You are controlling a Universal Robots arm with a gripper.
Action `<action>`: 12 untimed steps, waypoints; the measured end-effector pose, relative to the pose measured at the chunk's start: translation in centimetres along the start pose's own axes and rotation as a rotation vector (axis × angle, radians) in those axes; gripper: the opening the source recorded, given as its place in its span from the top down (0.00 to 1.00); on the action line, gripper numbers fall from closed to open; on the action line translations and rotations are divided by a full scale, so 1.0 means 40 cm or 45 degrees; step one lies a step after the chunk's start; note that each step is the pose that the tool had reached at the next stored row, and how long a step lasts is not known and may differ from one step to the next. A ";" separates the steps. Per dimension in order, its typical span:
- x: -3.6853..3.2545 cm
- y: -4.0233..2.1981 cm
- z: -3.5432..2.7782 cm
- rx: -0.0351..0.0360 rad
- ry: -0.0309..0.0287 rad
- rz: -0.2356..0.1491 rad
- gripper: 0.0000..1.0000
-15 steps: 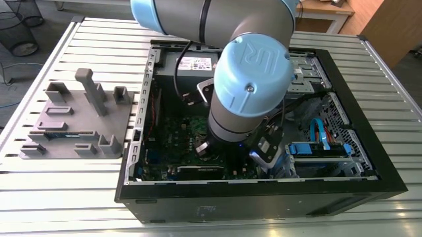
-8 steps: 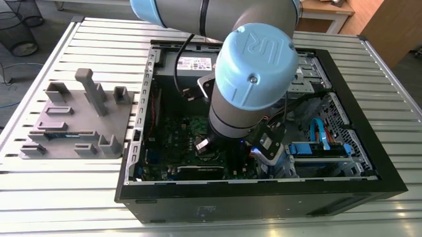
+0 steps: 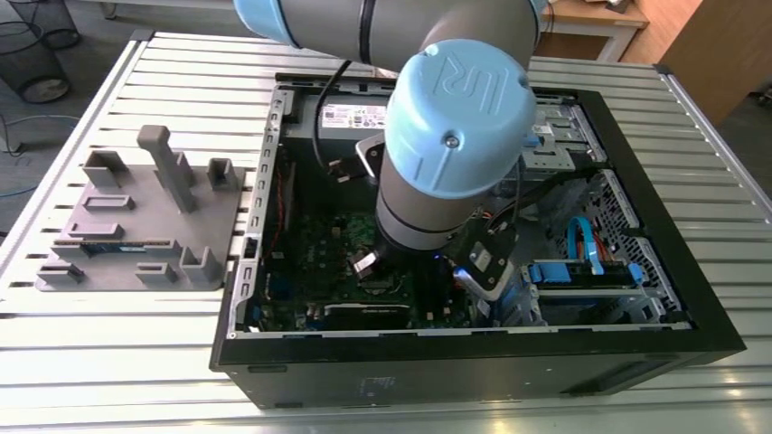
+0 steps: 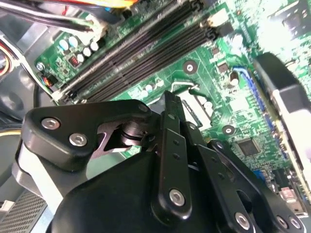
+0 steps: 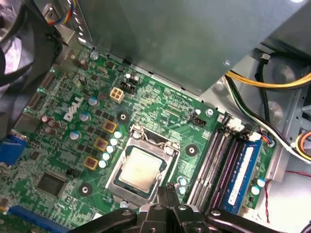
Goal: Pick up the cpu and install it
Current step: 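Install the first cpu locking lever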
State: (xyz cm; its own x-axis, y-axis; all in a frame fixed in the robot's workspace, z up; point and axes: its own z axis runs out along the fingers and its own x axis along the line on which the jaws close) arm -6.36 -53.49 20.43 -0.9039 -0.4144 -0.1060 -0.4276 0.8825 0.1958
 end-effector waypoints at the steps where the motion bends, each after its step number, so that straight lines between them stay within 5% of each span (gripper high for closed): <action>1: 0.001 0.004 0.001 0.0001 -0.0002 0.000 0.89; 8: 0.008 0.033 0.005 0.0027 -0.0057 0.002 0.89; 12: 0.006 0.038 -0.016 0.0039 -0.0056 0.003 0.89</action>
State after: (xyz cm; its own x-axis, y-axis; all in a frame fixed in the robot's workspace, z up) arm -7.22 -52.39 21.32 -0.9047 -0.4116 -0.1098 -0.4256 0.8841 0.1930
